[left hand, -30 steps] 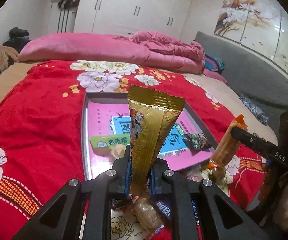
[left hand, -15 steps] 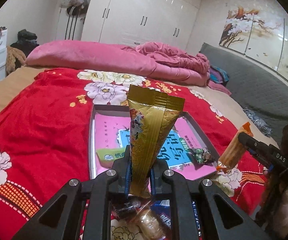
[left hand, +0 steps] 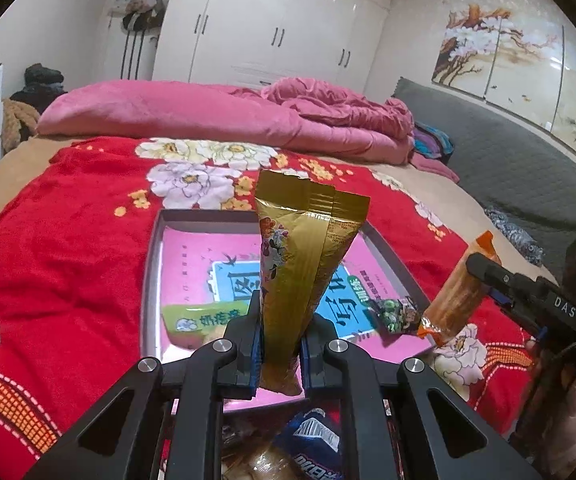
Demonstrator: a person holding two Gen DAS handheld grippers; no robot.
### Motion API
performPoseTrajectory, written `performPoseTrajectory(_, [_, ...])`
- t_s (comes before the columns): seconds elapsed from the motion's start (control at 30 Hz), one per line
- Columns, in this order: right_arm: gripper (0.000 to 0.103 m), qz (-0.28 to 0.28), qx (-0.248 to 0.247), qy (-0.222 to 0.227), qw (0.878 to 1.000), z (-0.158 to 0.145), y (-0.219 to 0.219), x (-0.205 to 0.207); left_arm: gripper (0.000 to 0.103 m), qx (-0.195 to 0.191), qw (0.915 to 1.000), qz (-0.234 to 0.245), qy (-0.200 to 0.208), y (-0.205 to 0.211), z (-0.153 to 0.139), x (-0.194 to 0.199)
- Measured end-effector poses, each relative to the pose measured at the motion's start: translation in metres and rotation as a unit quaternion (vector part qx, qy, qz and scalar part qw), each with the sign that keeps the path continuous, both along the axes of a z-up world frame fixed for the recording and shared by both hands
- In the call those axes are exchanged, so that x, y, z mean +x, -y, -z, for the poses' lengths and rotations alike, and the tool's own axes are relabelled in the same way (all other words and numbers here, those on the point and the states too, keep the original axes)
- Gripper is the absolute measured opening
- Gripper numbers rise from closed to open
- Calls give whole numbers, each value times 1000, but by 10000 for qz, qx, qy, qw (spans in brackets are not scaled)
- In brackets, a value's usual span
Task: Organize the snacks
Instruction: 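Lift both held snacks and carry them over the tray with both tools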
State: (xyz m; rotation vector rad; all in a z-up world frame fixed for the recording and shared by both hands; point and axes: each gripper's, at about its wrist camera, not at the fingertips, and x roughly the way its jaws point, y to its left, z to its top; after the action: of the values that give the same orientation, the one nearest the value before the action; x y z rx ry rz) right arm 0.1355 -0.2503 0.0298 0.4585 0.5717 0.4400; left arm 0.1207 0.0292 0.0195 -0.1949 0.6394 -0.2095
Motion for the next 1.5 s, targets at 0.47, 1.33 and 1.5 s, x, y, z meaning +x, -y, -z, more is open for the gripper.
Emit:
performPoseTrajectory(0.47, [31, 125, 120, -140, 9998, 8, -7, 12, 15, 122, 9998, -3, -134, 14, 12, 18])
performPoseTrajectory(1.33, [31, 61, 409, -657, 9970, 32, -24, 30, 15, 290, 9980, 379, -423, 41, 30, 42])
performPoseTrajectory(1.5, [31, 32, 417, -757, 9963, 35, -25, 32, 15, 389, 9970, 439, -503, 45, 34, 45])
